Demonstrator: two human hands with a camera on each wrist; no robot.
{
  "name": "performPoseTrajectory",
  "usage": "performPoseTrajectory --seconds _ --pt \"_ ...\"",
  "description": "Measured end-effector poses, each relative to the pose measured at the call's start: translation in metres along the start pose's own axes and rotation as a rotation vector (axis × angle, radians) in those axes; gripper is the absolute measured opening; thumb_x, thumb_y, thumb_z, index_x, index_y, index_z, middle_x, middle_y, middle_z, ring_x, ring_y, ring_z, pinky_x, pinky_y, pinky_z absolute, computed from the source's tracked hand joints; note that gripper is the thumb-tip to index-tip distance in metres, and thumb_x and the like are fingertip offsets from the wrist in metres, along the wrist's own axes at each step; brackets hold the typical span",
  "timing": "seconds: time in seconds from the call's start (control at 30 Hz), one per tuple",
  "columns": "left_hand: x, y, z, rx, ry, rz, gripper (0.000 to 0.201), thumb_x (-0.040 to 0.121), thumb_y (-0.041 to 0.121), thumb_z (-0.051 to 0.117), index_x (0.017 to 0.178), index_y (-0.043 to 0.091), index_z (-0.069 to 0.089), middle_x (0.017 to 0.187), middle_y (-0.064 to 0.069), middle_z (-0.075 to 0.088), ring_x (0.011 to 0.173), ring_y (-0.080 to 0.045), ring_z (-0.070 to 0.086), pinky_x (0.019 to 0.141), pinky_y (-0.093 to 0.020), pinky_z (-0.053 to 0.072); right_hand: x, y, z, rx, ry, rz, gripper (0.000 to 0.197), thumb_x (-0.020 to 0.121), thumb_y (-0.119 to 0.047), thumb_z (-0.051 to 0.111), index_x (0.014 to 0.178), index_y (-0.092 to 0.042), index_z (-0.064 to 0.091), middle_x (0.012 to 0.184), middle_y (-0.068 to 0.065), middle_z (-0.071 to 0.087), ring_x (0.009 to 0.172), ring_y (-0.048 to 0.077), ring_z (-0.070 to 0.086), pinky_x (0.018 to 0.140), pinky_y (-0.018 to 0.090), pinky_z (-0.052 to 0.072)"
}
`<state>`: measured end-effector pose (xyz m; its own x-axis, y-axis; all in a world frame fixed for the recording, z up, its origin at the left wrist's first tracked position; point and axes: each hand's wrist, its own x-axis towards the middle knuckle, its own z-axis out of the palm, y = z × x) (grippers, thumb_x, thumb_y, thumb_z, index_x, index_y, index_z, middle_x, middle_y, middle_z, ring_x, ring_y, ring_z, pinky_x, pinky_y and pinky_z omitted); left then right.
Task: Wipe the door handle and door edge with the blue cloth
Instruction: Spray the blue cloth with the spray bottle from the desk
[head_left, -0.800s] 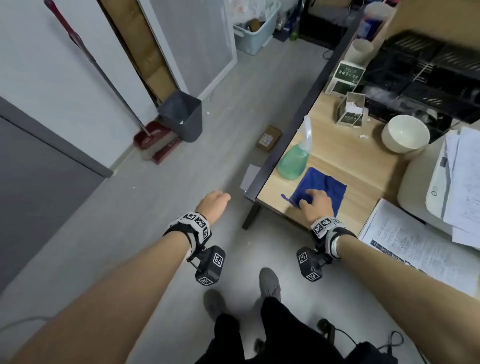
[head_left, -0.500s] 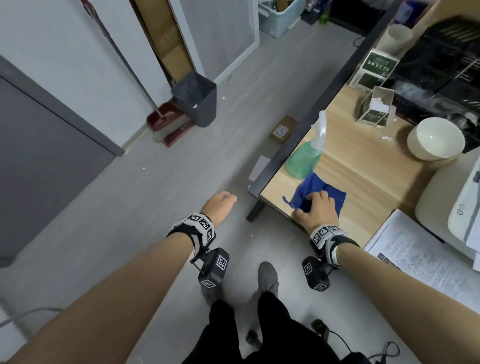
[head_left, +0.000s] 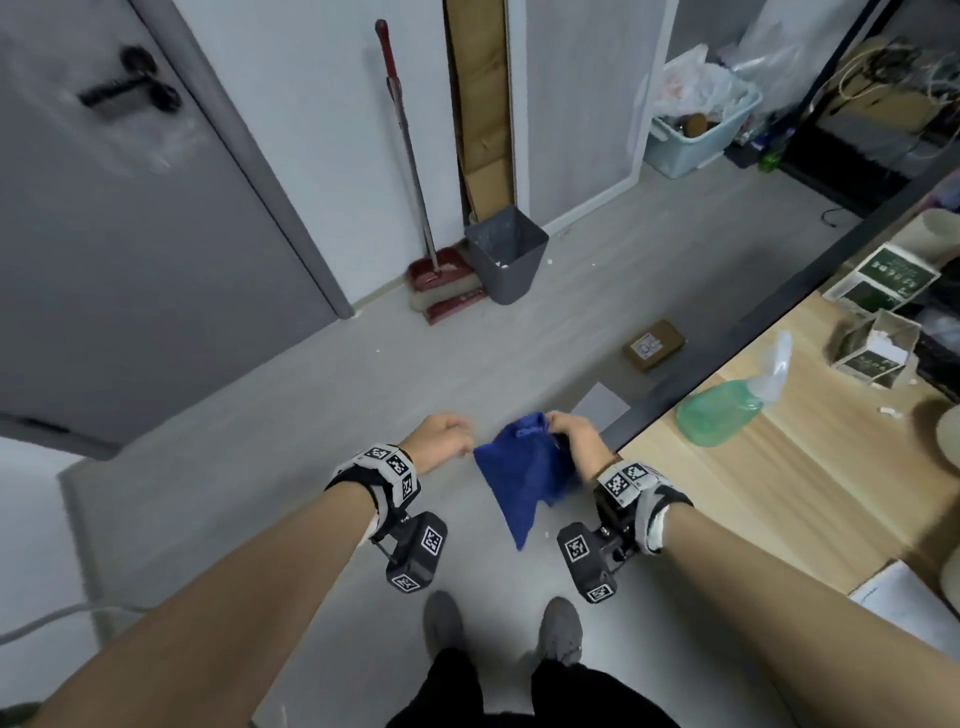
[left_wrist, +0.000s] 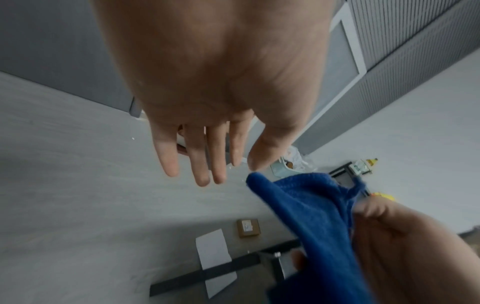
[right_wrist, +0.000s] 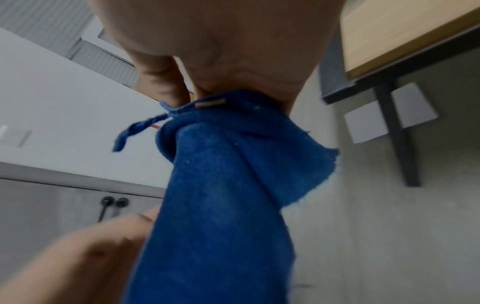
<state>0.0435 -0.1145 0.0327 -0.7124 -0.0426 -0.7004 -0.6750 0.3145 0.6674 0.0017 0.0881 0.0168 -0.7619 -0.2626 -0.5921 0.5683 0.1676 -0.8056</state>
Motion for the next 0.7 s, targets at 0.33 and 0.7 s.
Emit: performPoseTrajectory --seconds 0.33,0.7 --pt "-0.062 -0.038 -0.106 -0.162 -0.080 0.074 0.028 0.086 0.030 0.066 0.113 0.023 0.068 0.100 0.006 0.074 0.109 -0.009 0.067 0.104 -0.039 0.041 -0.019 -0.081 0.122 0.210 -0.255 0.081 0.032 0.104 -0.031 0.044 0.107 -0.021 0.074 0.100 0.005 0.072 0.093 0.017 0.066 0.086 0.026 0.049" --pt "-0.081 -0.070 -0.138 -0.385 -0.150 0.065 0.045 0.071 0.042 0.064 0.109 0.020 0.066 0.105 0.000 0.073 0.099 -0.014 0.065 0.092 -0.033 0.044 -0.019 -0.092 0.178 -0.084 -0.344 -0.071 0.025 0.100 -0.009 0.055 0.117 0.008 0.062 0.106 0.022 0.066 0.097 0.029 0.066 0.081 0.031 0.055"
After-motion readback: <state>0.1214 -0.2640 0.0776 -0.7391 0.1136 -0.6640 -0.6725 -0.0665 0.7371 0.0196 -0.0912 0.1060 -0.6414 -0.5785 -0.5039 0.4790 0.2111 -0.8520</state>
